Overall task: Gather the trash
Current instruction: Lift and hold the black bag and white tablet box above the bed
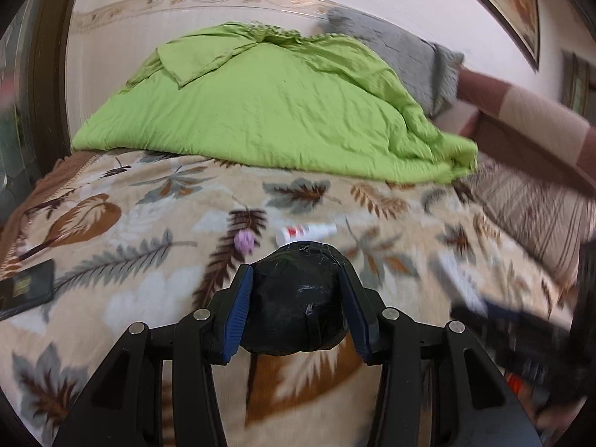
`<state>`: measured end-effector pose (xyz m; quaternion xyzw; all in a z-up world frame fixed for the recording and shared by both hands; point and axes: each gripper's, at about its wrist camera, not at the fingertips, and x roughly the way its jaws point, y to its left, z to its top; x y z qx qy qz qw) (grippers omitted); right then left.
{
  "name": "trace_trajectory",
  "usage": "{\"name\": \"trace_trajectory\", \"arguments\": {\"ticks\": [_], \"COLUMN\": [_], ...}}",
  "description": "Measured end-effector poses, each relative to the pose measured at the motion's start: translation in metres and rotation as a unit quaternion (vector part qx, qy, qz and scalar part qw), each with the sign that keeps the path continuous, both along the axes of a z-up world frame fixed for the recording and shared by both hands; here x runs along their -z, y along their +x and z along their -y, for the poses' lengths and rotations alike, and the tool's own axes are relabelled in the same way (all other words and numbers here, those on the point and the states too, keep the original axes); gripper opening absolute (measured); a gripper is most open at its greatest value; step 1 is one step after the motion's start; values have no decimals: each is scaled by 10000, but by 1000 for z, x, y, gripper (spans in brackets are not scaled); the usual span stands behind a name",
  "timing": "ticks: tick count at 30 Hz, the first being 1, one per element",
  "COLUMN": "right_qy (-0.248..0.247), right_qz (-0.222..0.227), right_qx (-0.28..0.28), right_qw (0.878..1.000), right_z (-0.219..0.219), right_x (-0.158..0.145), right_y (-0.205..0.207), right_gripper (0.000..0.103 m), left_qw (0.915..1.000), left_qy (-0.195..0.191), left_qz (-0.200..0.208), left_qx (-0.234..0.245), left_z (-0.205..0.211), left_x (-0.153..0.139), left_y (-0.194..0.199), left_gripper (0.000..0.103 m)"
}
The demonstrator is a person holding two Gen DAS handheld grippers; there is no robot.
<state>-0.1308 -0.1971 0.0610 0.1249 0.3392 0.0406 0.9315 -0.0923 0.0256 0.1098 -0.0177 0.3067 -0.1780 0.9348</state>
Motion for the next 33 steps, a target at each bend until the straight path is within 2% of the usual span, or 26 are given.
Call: {"name": "trace_trajectory", "arguments": {"ticks": [6,11,19,33], "right_qy": [-198,-381,-221,-332], "right_qz": [269,321,252,163], "right_qx": [-81,-180,-40,-165], "right_qw": [9994,9986,9994,9992], "right_z": [-9,-14,-3,-14], "right_x": [-5,-4,-2,3], "right_y": [-15,-18,-15,-5], "right_gripper": [58,58,58,58], "left_qw": [9997,9990,9988,9987], "left_qy": [118,345,381,403], "left_qz": [107,131,127,94], "left_qx": [-168,-270,-275,-301], "left_z": [8,15,18,13], "left_x": [21,37,44,47], "left_y": [-32,-28,-18,-12], "left_gripper": [46,46,46,46]}}
